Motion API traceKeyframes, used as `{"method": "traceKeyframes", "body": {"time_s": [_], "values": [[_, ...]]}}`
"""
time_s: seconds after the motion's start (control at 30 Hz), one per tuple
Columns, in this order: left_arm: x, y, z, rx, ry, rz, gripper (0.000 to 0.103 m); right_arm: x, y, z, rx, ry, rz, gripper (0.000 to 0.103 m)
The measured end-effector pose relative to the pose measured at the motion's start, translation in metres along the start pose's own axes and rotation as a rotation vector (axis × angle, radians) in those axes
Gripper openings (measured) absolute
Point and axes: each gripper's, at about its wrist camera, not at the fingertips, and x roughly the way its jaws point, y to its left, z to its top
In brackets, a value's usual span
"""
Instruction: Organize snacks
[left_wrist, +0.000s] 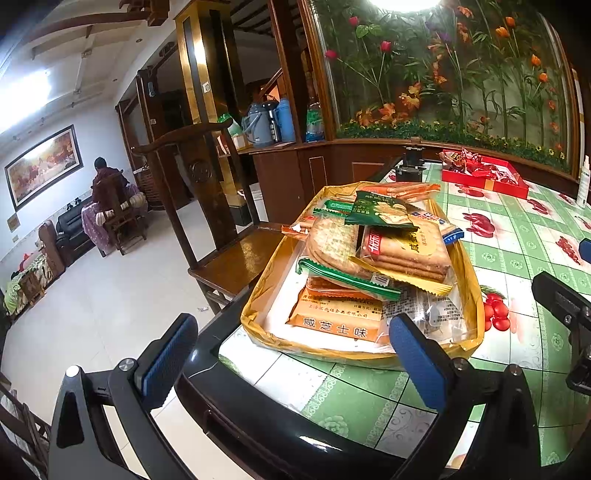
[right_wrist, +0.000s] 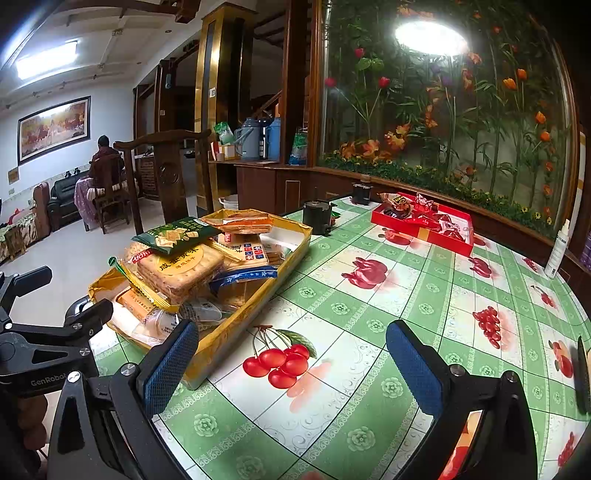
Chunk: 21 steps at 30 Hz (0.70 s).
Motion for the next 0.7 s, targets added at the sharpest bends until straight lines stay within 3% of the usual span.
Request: {"method": "traceKeyframes", "body": {"time_s": [0.7], "values": [[-0.0076, 0.0068, -0.003, 0.009, 0.013, 0.001, 0.103, -0.0005, -0.0015, 0.0003, -0.002, 0.002, 0.001, 0.103]]}}
